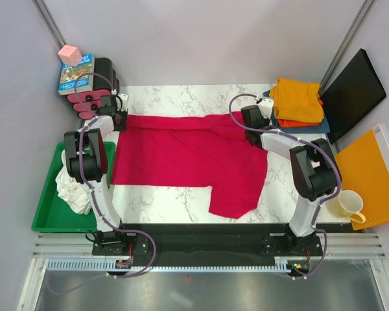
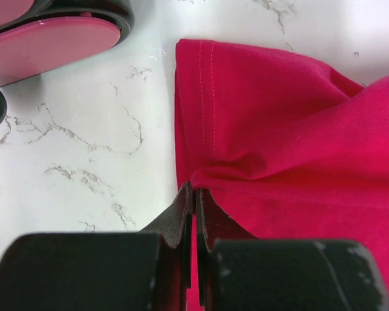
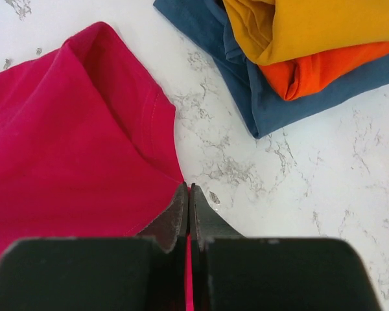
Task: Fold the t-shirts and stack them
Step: Fold the flattened tshirt in 1/3 of the way
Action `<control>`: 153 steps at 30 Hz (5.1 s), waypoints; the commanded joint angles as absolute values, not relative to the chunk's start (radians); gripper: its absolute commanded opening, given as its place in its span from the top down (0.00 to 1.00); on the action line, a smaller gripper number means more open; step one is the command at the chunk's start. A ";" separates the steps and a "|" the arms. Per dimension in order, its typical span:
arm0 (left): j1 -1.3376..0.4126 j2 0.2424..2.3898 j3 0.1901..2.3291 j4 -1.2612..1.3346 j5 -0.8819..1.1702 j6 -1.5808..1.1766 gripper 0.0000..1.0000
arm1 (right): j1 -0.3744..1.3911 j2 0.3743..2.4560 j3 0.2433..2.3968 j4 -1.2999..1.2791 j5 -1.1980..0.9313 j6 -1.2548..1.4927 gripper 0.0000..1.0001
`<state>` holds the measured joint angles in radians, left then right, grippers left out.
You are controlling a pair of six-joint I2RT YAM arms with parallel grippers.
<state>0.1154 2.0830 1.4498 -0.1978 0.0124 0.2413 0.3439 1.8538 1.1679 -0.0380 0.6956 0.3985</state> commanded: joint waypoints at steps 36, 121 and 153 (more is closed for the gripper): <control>0.126 2.014 1.450 -0.253 -0.009 0.310 0.06 | 0.345 1.804 1.241 -0.213 0.701 0.457 0.81; -0.031 2.140 1.598 -0.410 0.153 0.193 0.32 | 0.529 2.072 1.520 -0.267 0.598 0.268 0.78; -0.051 2.118 1.569 -0.411 0.175 0.172 0.33 | 0.546 1.956 1.368 -0.270 0.546 0.298 0.51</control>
<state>-0.0357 2.1426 1.5761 -0.4141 0.1432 0.2016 0.5747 1.9705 1.4132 -0.2687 0.5194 0.2760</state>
